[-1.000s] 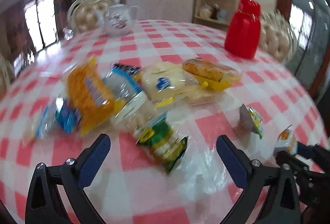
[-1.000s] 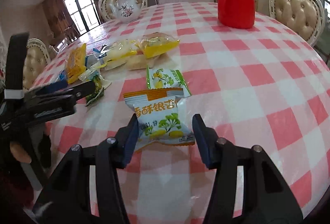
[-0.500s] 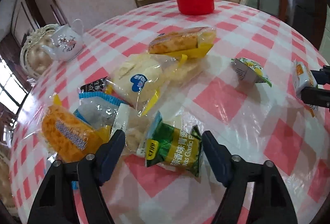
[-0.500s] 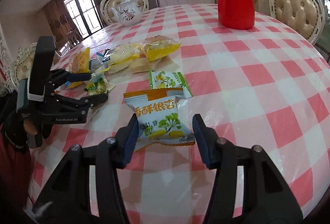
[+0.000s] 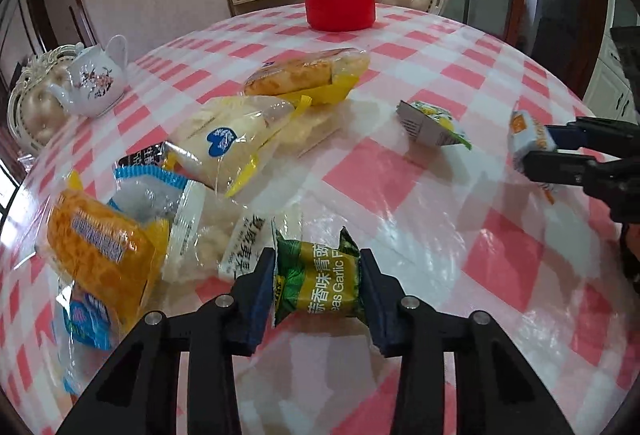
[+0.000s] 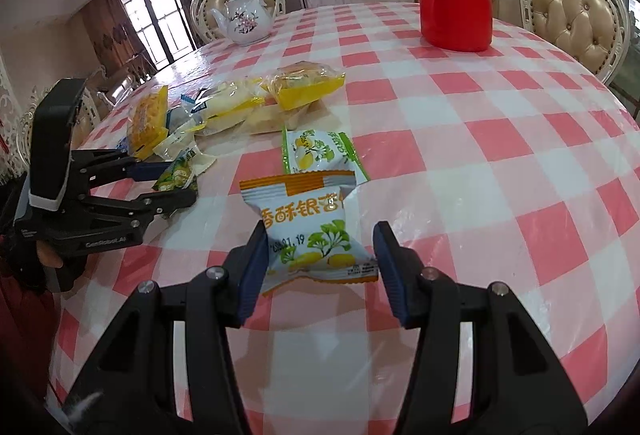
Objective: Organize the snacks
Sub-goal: 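Carry the biscuit packet and pea packet with both grippers over the clear bin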
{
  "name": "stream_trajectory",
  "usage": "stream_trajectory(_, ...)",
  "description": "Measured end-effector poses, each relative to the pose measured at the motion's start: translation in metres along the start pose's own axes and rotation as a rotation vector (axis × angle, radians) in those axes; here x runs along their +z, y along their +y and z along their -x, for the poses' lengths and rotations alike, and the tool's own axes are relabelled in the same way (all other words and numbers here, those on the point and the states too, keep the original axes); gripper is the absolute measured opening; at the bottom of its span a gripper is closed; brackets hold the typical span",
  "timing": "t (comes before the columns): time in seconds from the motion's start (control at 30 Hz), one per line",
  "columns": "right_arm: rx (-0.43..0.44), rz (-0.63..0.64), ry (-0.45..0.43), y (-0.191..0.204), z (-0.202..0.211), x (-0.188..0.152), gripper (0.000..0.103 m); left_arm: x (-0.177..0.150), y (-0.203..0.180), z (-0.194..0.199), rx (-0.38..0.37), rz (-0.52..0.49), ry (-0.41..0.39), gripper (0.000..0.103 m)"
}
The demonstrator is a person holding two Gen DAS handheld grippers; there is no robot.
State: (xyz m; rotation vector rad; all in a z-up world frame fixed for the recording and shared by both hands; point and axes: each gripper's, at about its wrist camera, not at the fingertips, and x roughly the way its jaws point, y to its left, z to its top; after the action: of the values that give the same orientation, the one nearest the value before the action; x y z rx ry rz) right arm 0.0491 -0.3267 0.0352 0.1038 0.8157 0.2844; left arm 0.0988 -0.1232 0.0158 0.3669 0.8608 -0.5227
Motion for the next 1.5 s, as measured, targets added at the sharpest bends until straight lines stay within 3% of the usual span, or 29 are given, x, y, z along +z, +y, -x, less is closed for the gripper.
stream_trajectory(0.23, 0.004, -0.012, -0.004, -0.004, -0.001, -0.001, 0.056, -0.011, -0.009, 0.022, -0.005, 0.037, -0.04, 0.041)
stream_trajectory(0.43, -0.008, -0.015, -0.016, -0.005, -0.001, -0.001, 0.056, -0.028, -0.008, 0.042, 0.013, 0.129, -0.068, 0.041)
stream_trajectory(0.73, -0.069, -0.081, -0.01, -0.001, 0.003, -0.007, 0.056, -0.064, 0.006, 0.091, 0.01, 0.314, -0.177, 0.041)
stream_trajectory(1.1, -0.059, 0.036, -0.019, 0.106, 0.029, -0.042, 0.056, -0.115, 0.017, 0.121, 0.134, 0.414, -0.175, 0.041)
stream_trajectory(1.5, 0.006, 0.106, -0.04, 0.187, 0.051, -0.083, 0.056, -0.174, 0.018, 0.177, 0.143, 0.452, -0.207, 0.041)
